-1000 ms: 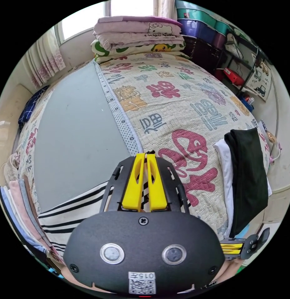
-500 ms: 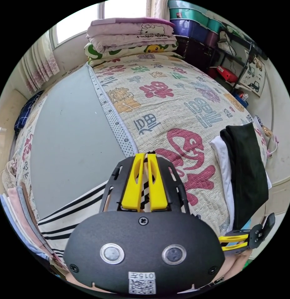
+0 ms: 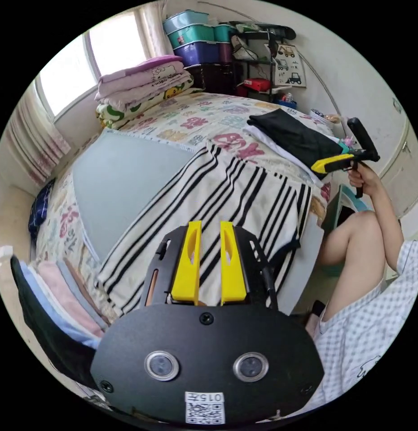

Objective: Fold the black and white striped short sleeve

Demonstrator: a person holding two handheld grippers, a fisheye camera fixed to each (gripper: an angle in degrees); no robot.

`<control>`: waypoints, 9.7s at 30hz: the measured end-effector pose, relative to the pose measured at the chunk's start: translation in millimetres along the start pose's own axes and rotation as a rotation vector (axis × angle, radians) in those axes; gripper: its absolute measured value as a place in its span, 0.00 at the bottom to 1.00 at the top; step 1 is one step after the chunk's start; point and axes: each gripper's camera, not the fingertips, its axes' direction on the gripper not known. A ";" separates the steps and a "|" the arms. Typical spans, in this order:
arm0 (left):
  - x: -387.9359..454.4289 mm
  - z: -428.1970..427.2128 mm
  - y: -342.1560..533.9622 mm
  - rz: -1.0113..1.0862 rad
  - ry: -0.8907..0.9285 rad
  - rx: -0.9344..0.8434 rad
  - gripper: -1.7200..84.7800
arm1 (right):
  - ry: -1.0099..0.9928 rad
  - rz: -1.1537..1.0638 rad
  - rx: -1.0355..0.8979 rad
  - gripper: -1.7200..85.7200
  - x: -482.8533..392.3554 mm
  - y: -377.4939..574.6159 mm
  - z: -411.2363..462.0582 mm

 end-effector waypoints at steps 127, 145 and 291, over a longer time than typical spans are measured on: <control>-3.9 -21.1 152.9 0.420 0.403 -0.018 0.04 | 0.428 0.234 0.101 0.05 171.6 33.1 271.7; -73.9 10.5 -51.6 -0.091 0.354 0.098 0.08 | 0.225 0.435 0.356 0.17 233.4 49.1 111.0; -363.1 19.1 259.6 -0.742 0.260 0.060 0.22 | 0.137 -0.213 -0.294 0.14 -98.7 -233.7 540.5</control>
